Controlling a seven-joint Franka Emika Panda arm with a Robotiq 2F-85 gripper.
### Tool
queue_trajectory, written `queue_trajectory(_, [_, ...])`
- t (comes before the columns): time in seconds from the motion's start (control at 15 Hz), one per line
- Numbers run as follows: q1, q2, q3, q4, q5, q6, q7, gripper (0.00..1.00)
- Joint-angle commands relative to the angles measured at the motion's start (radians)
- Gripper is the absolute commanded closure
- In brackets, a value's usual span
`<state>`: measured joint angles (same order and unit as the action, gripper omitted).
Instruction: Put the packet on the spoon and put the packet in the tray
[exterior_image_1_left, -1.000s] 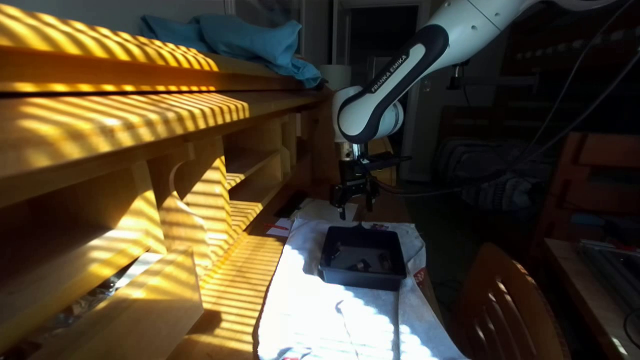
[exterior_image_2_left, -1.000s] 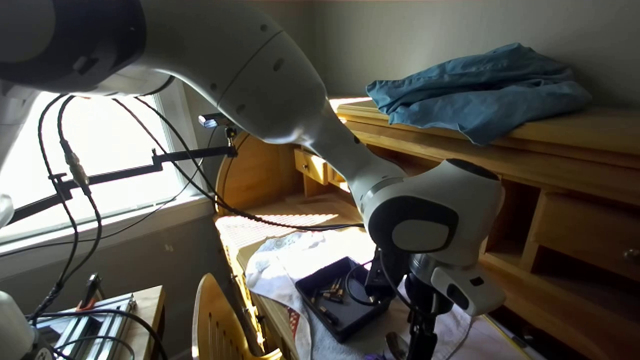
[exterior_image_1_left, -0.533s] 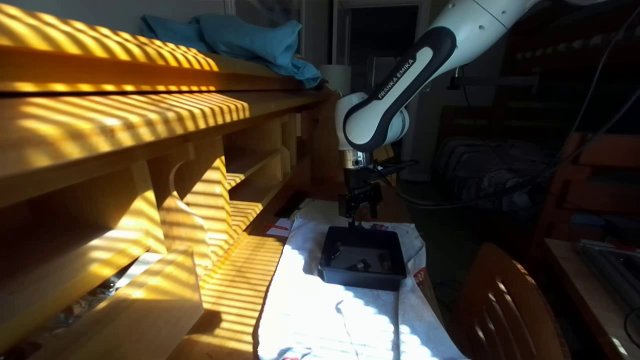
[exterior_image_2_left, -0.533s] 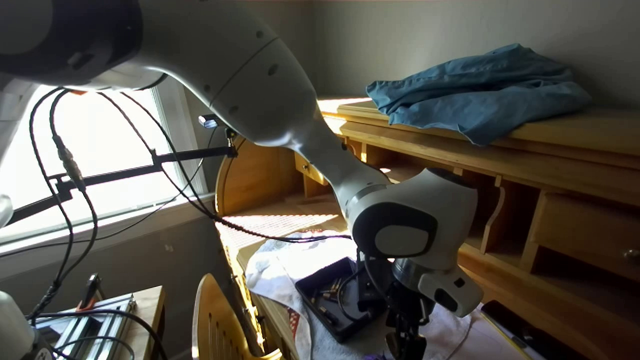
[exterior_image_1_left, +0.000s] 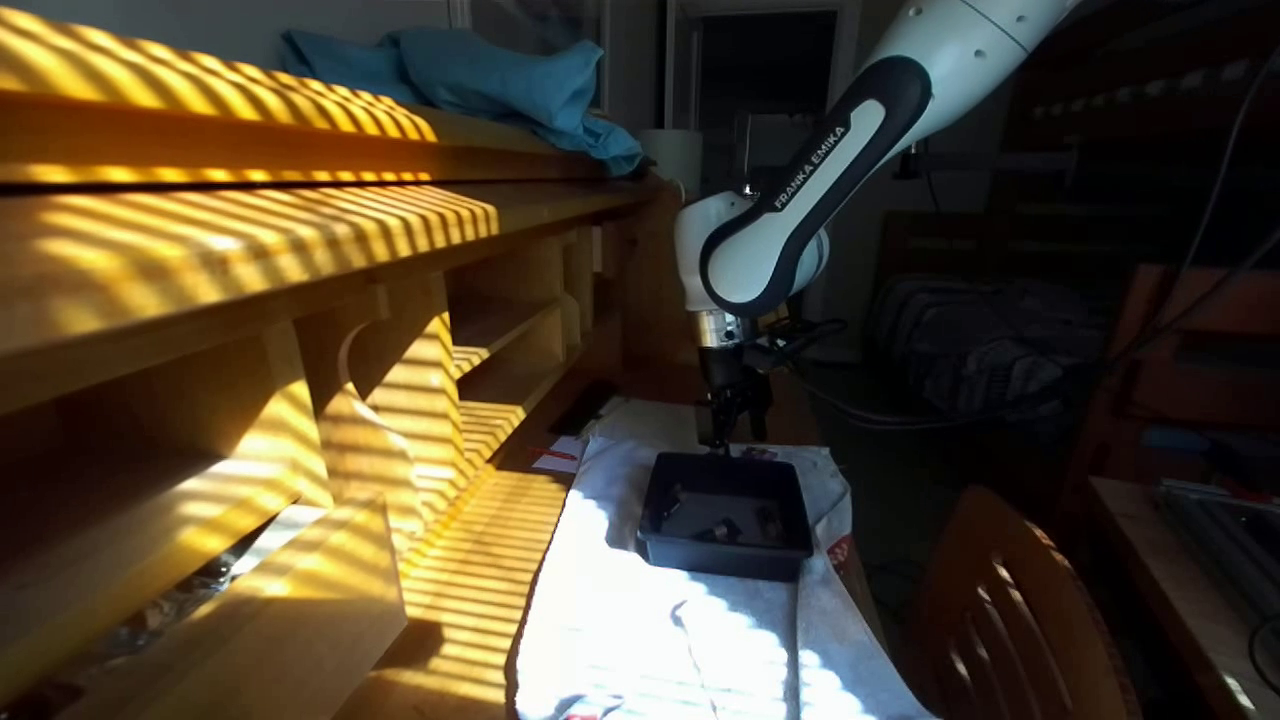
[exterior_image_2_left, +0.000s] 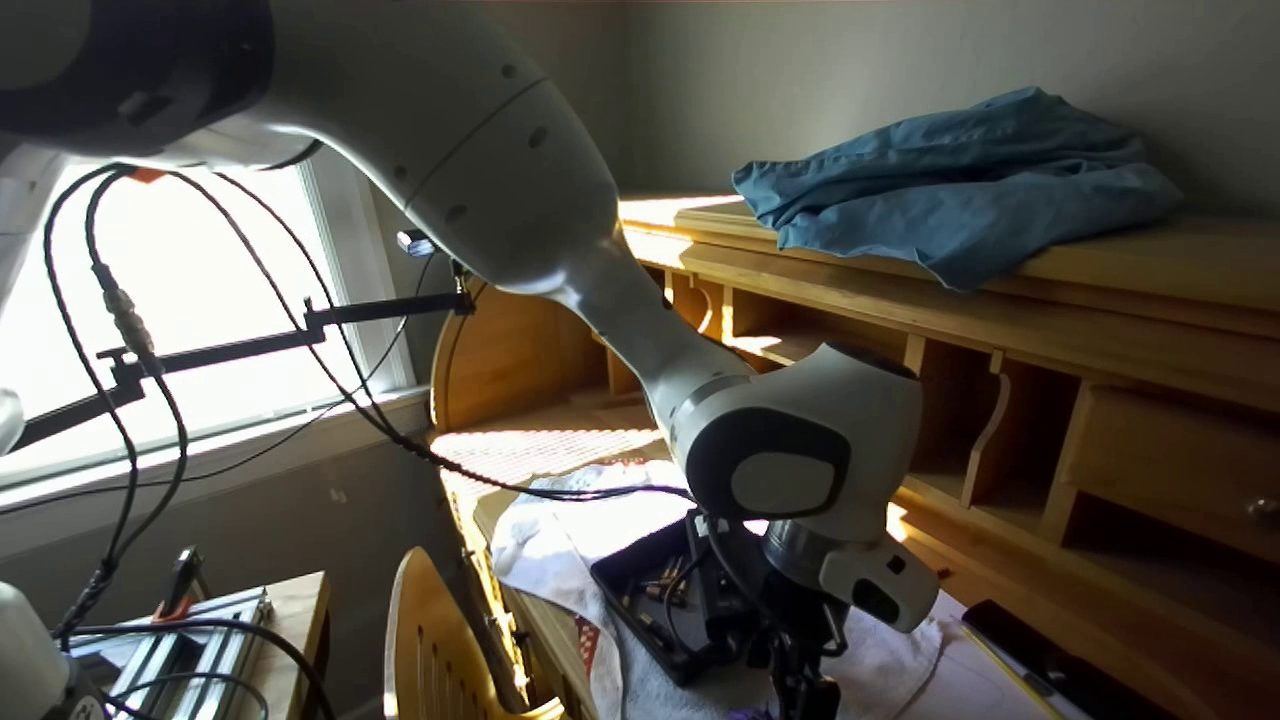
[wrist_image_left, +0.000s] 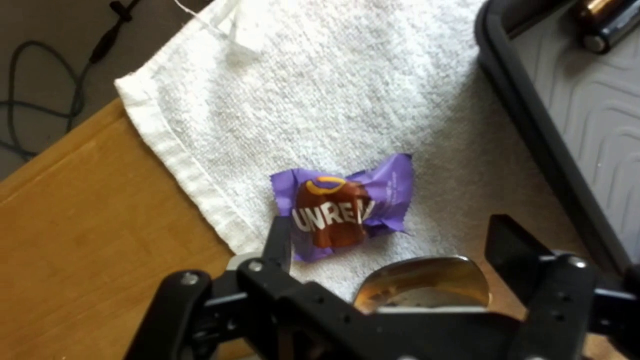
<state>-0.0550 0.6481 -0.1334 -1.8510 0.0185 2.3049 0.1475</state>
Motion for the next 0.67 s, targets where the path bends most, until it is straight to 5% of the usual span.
queue_trajectory(0.0, [0.017, -0.029, -0.013, -0.045, -0.065, 0.009, -0.001, 0.00])
queue_trajectory(0.27, [0.025, -0.017, -0.020, -0.041, -0.104, 0.013, 0.006, 0.04])
queue_trajectory(0.33, [0.026, -0.014, -0.021, -0.039, -0.110, 0.013, 0.007, 0.19])
queue_trajectory(0.6, [0.030, 0.001, -0.027, -0.035, -0.126, 0.016, 0.013, 0.50])
